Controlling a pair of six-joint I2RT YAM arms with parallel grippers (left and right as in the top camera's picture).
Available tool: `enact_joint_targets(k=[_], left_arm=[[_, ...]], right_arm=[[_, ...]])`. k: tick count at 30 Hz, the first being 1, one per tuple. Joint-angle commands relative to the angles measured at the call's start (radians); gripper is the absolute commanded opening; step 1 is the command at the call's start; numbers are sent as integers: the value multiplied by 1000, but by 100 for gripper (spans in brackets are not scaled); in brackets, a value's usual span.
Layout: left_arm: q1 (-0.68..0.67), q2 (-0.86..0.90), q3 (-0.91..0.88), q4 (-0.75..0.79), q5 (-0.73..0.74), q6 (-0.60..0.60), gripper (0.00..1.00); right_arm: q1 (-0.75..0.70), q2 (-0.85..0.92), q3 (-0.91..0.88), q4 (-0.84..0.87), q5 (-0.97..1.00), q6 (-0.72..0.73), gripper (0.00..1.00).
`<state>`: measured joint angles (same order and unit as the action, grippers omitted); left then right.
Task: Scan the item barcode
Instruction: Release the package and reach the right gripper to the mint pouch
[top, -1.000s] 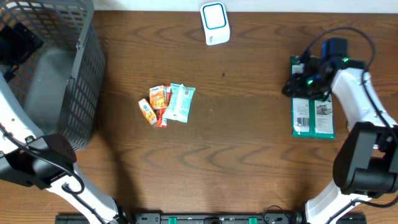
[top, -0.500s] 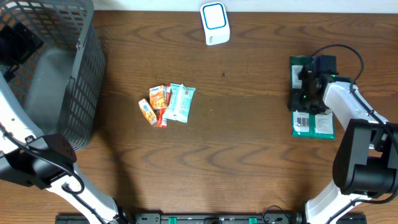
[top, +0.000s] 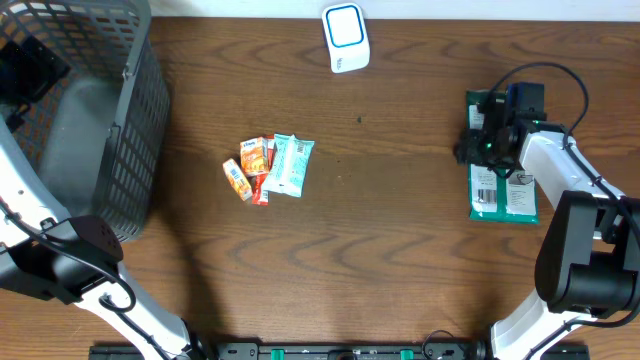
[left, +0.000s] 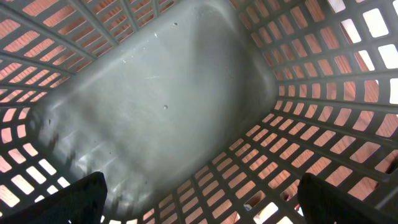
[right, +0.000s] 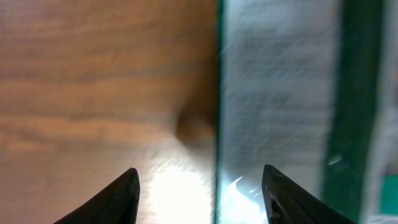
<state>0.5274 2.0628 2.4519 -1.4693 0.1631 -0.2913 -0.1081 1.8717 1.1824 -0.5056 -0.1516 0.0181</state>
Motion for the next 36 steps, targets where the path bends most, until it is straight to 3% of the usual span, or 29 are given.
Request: enact_joint_targets(k=[1,8,12,16,19,21,24,29,36], left_arm=[[0,-23,17,-3,9,-1,98],[0,-23,17,-3,9,-1,98],[0,-23,17,-3,9,-1,98],[0,-23,17,-4,9,-1,98],[0,-23,17,-3,9,-1,98],[0,-23,17,-3,9,-1,98],[0,-23,17,-3,9,-1,98],[0,-23,17,-3,9,-1,98],[0,-23,17,-3,9,-1,98]], right_arm=[[4,-3,-20,49,101,11,59],[-8,-3,-28,9,343,75,63],[-23,-11,-18,7,332,71,64],[-7,-94,15,-23,127,72,64],[5,-164,16,-21,-158,83,67],[15,-196,15,-18,-332,129,73],[53,-207,15,-18,-478,235,71],[190,-184,11,-6,-434,318,56],[497,-128,10,106,-135,400,57]])
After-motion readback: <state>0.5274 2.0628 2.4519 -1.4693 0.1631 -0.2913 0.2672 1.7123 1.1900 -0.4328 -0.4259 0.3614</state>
